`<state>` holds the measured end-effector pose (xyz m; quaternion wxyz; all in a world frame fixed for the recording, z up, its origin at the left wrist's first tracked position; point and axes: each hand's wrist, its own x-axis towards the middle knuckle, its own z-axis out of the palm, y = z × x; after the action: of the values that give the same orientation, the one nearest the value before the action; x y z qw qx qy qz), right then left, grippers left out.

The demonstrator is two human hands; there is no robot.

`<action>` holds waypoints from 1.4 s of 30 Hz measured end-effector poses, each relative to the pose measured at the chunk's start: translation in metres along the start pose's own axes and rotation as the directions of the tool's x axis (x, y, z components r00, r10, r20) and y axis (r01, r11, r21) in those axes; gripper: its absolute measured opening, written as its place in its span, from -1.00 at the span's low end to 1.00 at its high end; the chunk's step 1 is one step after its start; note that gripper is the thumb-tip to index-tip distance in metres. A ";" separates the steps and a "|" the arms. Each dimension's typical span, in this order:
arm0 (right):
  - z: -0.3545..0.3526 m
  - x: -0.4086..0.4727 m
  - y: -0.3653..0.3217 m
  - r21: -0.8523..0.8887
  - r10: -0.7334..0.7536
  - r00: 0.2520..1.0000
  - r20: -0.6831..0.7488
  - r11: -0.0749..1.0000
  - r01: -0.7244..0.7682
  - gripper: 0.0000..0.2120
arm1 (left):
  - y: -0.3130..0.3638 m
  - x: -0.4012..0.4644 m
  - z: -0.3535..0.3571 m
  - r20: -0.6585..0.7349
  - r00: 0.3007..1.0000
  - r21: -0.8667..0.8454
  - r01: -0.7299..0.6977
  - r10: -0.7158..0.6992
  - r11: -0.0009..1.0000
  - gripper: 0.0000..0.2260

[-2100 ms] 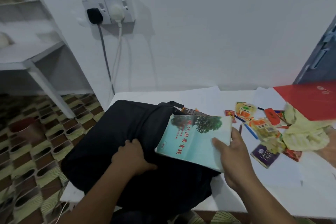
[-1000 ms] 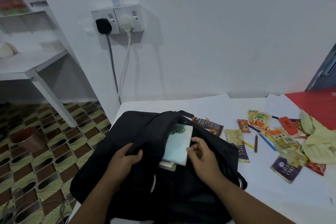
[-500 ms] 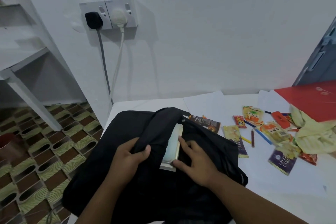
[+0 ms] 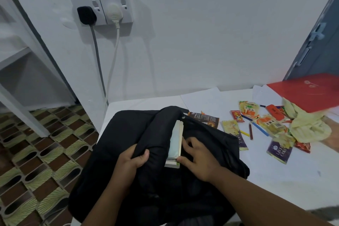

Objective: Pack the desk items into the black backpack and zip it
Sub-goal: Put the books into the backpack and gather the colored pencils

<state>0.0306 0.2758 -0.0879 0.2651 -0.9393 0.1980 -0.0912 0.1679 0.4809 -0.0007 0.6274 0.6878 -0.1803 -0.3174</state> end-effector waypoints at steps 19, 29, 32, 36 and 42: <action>-0.078 -0.030 -0.008 -0.019 0.526 0.804 -0.277 0.833 -0.552 -0.53 | 0.026 0.000 -0.042 -0.202 0.953 0.605 -0.060 0.226 0.794 -0.81; -0.039 -0.044 -0.046 0.118 0.235 0.948 -0.216 0.970 -0.213 -0.68 | 0.038 -0.011 0.021 0.345 0.924 0.625 -0.355 0.162 0.695 -0.63; -0.051 -0.054 -0.028 0.262 0.324 0.900 -0.292 0.932 -0.250 -0.71 | 0.029 -0.001 0.052 0.340 0.920 0.715 -0.389 0.197 0.582 -0.61; -0.071 -0.075 0.003 0.458 0.454 0.832 -0.320 0.842 -0.284 -0.82 | 0.032 0.009 0.092 0.368 0.881 0.752 -0.471 0.298 0.462 -0.66; -0.101 -0.095 0.053 0.509 0.504 0.768 -0.396 0.816 -0.273 -0.84 | 0.034 0.013 0.174 0.438 0.838 0.569 -0.538 0.325 0.622 -0.83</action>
<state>-0.1009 0.2275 -0.0370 0.4124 -0.7357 0.4315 -0.3201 0.0672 0.3369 0.0282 0.3599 0.7465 -0.5343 -0.1665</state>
